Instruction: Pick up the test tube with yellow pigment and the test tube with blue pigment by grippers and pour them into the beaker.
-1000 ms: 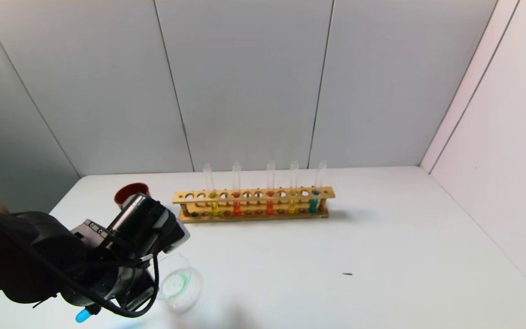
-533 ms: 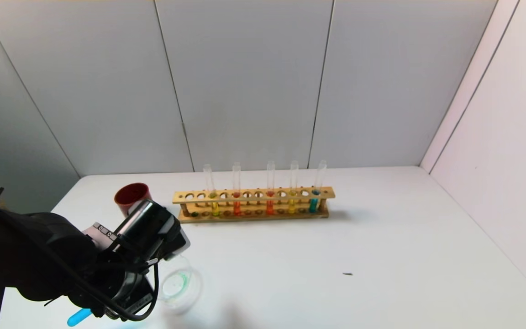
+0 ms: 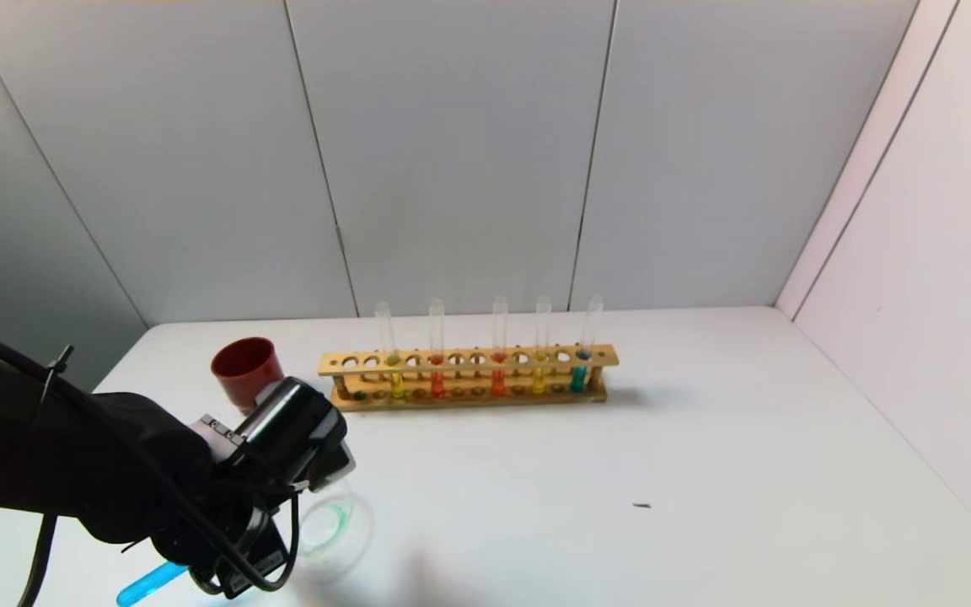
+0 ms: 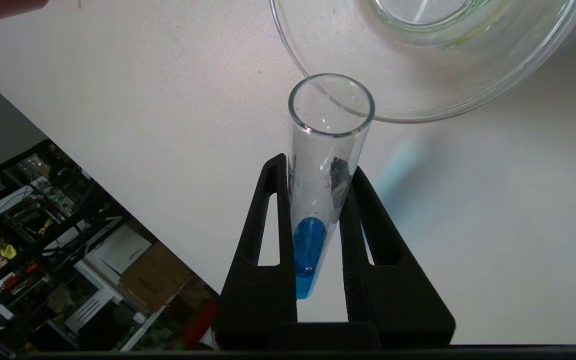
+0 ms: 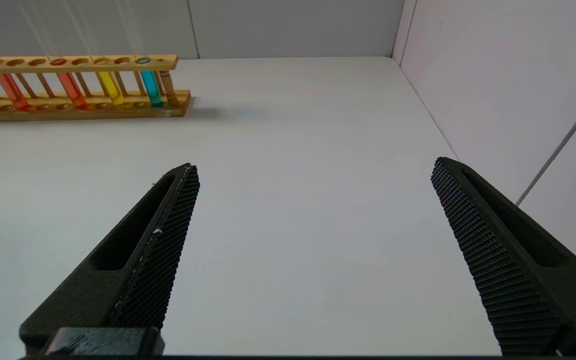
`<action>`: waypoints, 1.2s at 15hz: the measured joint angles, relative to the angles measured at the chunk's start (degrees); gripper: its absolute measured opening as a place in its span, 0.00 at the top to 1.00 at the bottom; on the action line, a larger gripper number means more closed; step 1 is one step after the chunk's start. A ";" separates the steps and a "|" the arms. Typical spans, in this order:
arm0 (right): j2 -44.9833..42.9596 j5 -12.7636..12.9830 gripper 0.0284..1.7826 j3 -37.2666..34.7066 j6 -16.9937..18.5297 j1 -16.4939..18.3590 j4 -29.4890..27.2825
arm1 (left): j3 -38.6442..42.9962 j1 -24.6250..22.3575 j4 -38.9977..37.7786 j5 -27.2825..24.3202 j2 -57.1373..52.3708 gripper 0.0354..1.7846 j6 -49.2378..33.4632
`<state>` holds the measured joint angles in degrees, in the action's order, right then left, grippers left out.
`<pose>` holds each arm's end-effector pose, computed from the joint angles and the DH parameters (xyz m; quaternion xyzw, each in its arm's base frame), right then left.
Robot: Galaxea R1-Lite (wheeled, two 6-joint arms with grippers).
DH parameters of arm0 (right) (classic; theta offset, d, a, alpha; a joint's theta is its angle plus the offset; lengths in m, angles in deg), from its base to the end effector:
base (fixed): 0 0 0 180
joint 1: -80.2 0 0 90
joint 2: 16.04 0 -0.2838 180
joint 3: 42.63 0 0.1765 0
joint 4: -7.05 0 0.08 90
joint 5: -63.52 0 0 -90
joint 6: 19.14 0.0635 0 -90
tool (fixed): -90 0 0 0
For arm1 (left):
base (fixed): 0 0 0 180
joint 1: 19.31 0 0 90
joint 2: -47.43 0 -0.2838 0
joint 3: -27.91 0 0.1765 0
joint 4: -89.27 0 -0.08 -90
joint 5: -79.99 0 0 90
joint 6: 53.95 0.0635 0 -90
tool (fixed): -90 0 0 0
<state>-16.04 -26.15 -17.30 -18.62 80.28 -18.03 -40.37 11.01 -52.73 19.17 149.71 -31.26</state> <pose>0.0192 -0.0004 0.0761 0.0045 -0.0022 -0.0036 1.0000 0.2302 -0.0987 0.0498 0.4451 0.4988 -0.1083 0.7358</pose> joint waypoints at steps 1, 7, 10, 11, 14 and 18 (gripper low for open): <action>0.00 0.00 0.05 0.00 0.00 0.00 0.00 | -0.67 0.00 1.23 0.09 0.39 0.84 0.10; 0.00 0.02 0.05 0.00 0.00 0.02 0.00 | -8.25 0.13 14.30 0.22 2.77 0.84 0.63; 0.00 0.00 0.05 0.00 0.00 0.02 -0.02 | -9.79 0.18 17.08 0.41 3.97 0.84 1.45; 0.00 0.00 0.05 0.00 0.00 0.02 0.00 | -10.02 0.20 17.86 0.46 4.34 0.84 1.51; 0.00 0.02 0.05 0.00 0.00 0.02 0.00 | -11.75 0.33 20.86 0.59 5.52 0.84 1.90; 0.00 0.02 0.05 0.00 0.00 0.02 -0.02 | -15.03 0.60 23.42 0.63 8.08 0.84 1.95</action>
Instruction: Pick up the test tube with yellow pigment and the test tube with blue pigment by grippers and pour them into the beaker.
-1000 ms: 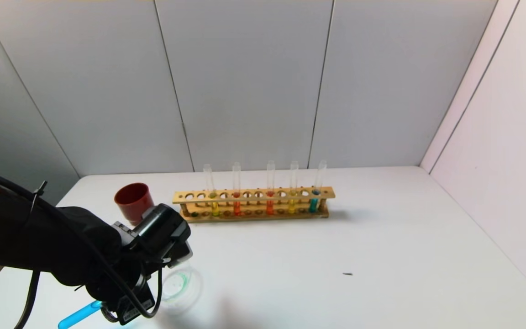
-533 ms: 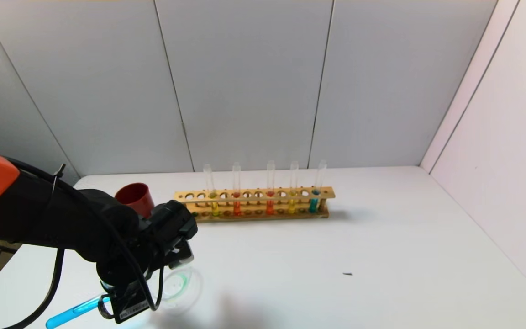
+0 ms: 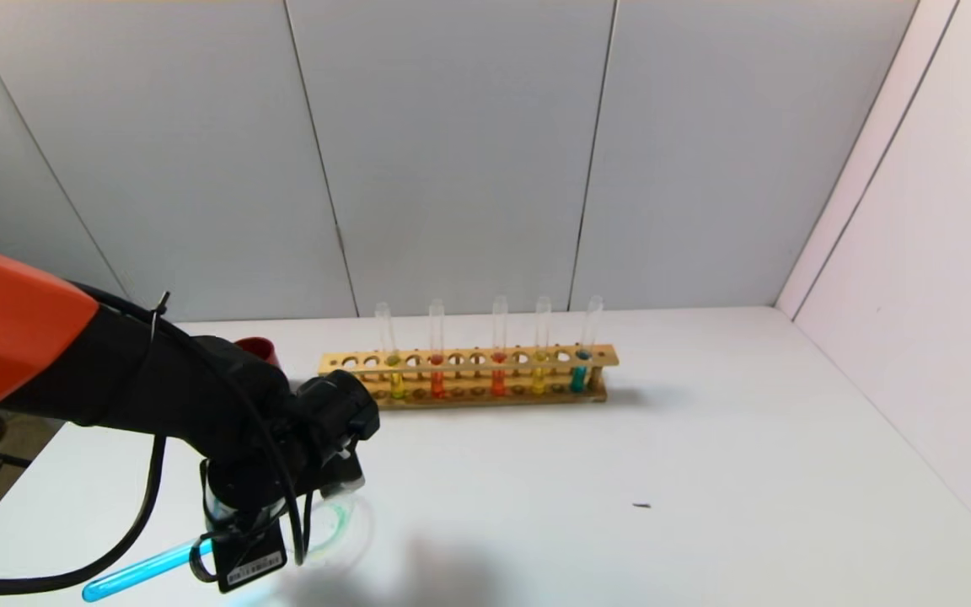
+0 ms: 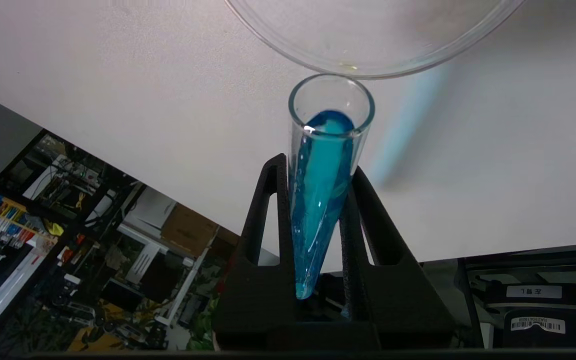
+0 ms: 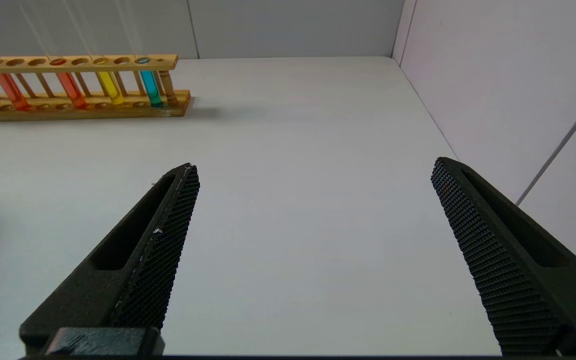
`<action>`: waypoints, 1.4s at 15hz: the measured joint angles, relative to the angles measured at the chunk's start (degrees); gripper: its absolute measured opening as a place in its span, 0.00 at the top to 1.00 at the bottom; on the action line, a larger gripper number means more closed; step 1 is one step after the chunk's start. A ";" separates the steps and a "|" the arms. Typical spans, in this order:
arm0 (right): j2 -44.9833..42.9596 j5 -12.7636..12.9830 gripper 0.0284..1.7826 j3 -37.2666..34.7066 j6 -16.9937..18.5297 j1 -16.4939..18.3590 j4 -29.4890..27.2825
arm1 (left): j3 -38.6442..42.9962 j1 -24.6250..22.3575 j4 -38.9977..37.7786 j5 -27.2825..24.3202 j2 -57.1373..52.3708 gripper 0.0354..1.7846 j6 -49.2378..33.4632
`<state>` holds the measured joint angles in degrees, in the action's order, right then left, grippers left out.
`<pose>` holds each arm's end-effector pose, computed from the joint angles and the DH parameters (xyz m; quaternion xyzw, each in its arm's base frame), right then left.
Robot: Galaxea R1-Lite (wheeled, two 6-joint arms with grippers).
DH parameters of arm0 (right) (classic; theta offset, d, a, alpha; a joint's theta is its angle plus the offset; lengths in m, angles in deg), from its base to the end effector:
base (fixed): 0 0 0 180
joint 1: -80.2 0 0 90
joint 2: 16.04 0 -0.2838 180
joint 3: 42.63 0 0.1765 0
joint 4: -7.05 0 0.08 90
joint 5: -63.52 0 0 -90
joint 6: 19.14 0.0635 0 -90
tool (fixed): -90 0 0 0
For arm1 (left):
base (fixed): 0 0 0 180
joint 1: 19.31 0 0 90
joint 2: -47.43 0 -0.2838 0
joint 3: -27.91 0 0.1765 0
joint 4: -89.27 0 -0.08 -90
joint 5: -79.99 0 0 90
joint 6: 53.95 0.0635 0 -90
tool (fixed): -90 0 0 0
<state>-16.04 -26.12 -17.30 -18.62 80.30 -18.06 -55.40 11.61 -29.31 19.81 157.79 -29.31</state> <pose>0.0192 -0.0004 0.0761 0.0045 -0.0019 -0.0040 1.0000 0.2389 -0.1063 0.0508 0.4974 0.5865 -0.1351 0.6247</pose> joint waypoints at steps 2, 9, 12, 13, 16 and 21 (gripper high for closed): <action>0.00 0.00 0.05 0.00 -0.01 0.00 0.00 | -1.21 0.01 0.94 0.05 1.62 0.84 0.11; 0.00 -0.02 0.05 0.00 -0.01 -0.02 0.00 | -7.39 0.06 8.47 1.52 5.07 0.84 0.90; 0.00 -0.02 0.05 0.00 0.00 0.00 0.02 | -9.23 0.04 10.92 1.62 5.92 0.84 1.29; 0.00 -0.02 0.05 0.00 0.00 0.00 0.02 | -9.90 0.04 11.75 1.63 6.29 0.84 1.29; 0.00 -0.02 0.05 0.00 0.00 0.00 0.02 | -11.87 0.06 14.23 3.11 7.53 0.84 1.24; 0.00 0.00 0.05 0.00 0.00 -0.02 0.02 | -17.44 0.12 20.43 3.63 10.39 0.84 1.07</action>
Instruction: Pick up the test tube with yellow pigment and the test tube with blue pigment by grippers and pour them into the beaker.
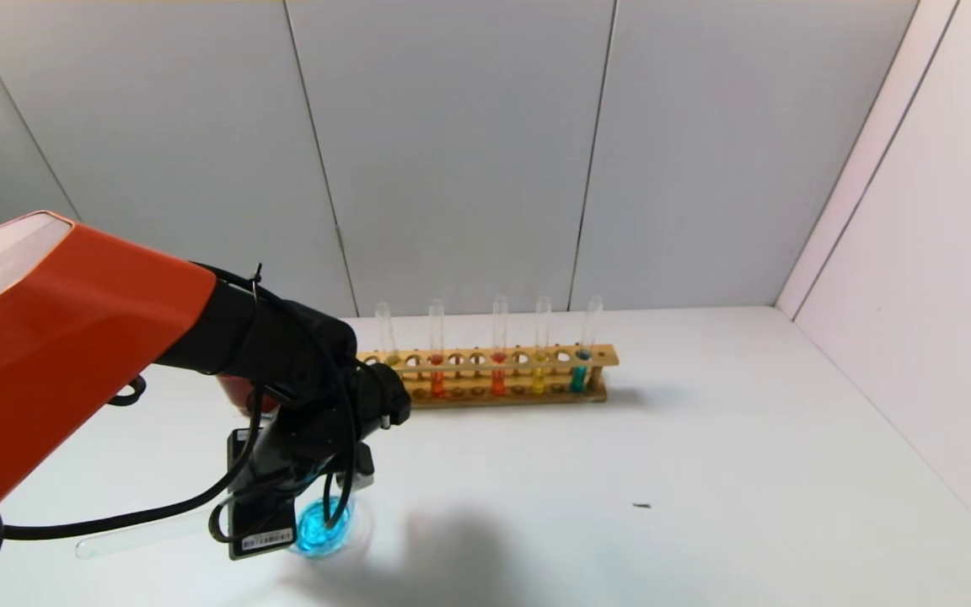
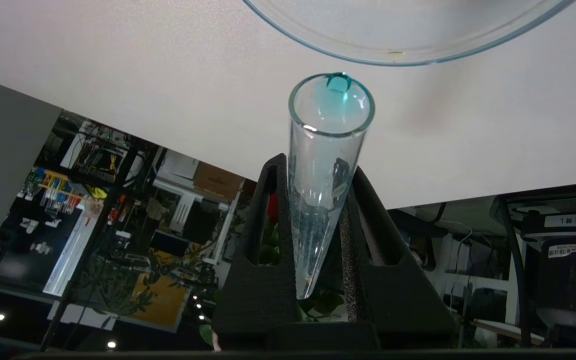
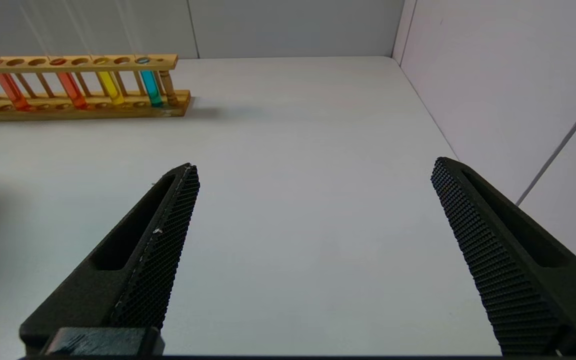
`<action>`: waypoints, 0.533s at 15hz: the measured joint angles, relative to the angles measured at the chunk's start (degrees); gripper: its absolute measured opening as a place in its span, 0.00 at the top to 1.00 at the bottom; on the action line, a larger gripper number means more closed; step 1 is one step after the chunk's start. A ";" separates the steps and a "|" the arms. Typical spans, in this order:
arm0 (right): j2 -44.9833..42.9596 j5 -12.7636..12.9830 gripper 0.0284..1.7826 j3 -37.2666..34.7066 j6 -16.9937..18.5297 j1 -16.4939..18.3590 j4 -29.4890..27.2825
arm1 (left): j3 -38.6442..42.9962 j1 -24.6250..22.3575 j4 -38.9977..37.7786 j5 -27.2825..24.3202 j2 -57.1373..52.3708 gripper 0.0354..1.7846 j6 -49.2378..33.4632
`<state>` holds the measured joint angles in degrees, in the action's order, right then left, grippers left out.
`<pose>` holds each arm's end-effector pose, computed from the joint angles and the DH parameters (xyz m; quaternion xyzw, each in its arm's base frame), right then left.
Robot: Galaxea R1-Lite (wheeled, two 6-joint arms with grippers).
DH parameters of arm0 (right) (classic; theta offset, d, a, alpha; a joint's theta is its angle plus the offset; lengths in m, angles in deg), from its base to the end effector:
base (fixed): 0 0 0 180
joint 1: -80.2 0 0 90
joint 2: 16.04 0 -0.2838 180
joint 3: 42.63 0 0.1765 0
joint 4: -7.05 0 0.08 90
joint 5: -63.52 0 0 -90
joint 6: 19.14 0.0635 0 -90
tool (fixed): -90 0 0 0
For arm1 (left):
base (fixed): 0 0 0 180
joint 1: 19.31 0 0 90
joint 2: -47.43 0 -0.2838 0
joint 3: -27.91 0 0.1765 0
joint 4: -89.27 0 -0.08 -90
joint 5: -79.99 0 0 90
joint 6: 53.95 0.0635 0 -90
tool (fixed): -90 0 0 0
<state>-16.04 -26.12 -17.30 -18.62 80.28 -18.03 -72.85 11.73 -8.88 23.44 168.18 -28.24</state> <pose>0.0192 -0.0004 0.0761 0.0045 -0.0022 -0.0038 1.0000 0.2611 -0.1163 0.0534 0.5440 0.6430 -0.1331 0.5223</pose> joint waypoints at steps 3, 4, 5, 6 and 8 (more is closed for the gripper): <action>0.00 -0.02 0.05 0.00 0.00 0.00 -0.02 | -2.71 0.27 4.44 0.04 1.39 0.84 0.04; 0.00 -0.02 0.05 0.00 0.00 0.00 0.00 | -3.36 0.30 6.18 0.11 1.58 0.84 0.04; 0.00 0.00 0.05 0.00 0.00 0.00 -0.02 | -3.91 0.41 7.44 0.09 1.77 0.84 0.02; 0.00 0.00 0.05 0.00 -0.01 0.00 0.00 | -4.35 0.62 7.86 0.09 1.94 0.84 -0.05; 0.00 -0.02 0.05 0.00 -0.01 0.00 0.00 | -5.21 0.83 9.13 0.06 2.38 0.84 -0.11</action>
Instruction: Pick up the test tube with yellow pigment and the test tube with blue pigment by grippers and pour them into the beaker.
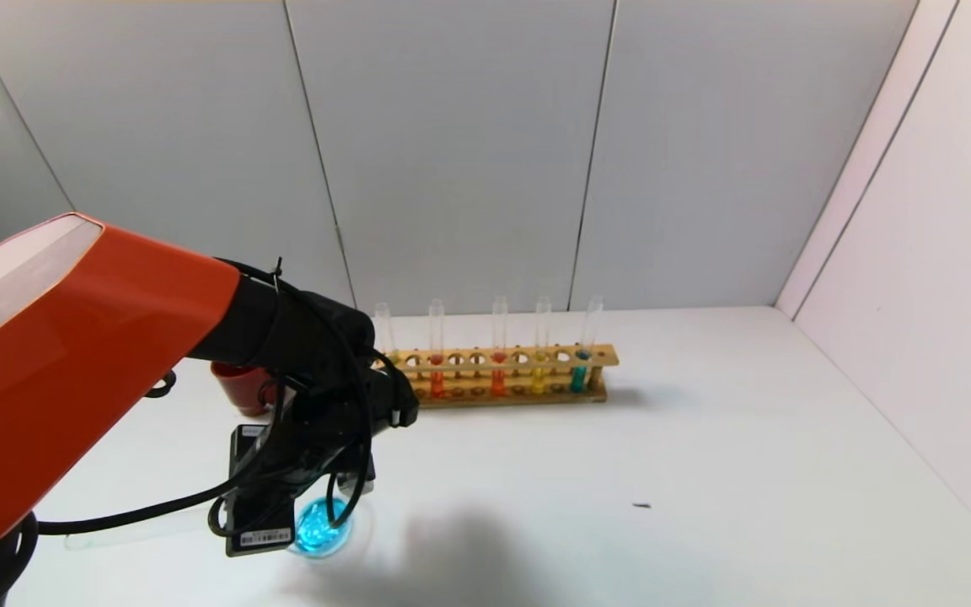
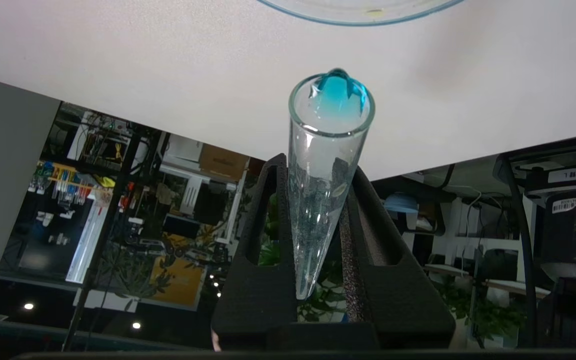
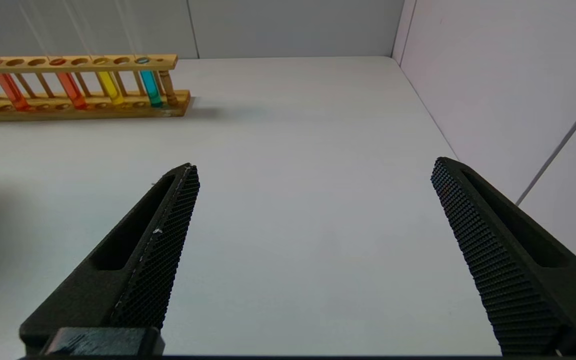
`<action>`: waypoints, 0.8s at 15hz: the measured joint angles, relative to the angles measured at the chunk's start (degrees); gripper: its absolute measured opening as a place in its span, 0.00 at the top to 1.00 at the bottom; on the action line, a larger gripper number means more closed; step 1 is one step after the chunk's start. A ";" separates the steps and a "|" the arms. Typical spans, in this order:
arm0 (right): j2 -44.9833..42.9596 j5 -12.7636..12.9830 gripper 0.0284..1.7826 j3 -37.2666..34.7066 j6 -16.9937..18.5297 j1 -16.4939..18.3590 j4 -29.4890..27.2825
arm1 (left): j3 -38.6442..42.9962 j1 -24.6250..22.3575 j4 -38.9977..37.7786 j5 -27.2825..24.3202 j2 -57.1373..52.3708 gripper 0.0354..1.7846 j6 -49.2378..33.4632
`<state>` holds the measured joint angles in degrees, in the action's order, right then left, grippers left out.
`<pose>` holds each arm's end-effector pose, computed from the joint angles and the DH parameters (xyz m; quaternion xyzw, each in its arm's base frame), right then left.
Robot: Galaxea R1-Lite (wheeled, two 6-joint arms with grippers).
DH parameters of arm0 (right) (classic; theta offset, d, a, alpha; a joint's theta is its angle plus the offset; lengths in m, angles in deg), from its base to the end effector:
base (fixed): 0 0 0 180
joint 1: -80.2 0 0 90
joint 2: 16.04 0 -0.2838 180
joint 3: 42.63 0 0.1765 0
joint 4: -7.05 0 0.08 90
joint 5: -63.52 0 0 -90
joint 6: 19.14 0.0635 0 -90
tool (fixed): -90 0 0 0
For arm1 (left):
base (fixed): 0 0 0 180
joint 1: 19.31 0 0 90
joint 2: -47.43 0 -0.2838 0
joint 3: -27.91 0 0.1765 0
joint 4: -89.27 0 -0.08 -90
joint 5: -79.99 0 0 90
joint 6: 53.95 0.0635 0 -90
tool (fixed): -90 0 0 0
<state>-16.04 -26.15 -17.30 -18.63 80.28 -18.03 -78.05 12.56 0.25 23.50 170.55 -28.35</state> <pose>0.0192 -0.0004 0.0761 0.0045 -0.0022 -0.0036 1.0000 0.2583 -0.1193 0.0593 0.5565 0.6664 -0.1428 0.4753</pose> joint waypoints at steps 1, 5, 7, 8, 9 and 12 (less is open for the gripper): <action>0.00 0.02 0.05 0.00 0.01 0.02 0.00 | -0.23 0.13 0.63 0.02 0.22 0.84 -0.11; 0.00 0.00 0.05 0.00 0.00 0.00 0.00 | -0.69 0.29 0.77 0.02 0.90 0.84 -0.20; 0.00 0.00 0.05 0.00 0.01 0.00 -0.02 | -1.11 0.32 0.88 0.13 1.29 0.84 -0.20; 0.00 0.02 0.05 0.00 0.00 0.00 0.00 | -1.24 0.33 1.29 0.28 1.40 0.84 -0.17; 0.00 0.02 0.05 0.00 0.00 0.02 0.00 | -1.46 0.38 1.56 0.33 1.49 0.84 -0.22; 0.00 0.00 0.05 0.00 0.01 0.02 0.00 | -1.69 0.46 1.79 0.35 1.55 0.84 -0.27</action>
<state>-16.04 -26.15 -17.30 -18.62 80.30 -18.03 -79.75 13.02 2.05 23.85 172.10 -28.62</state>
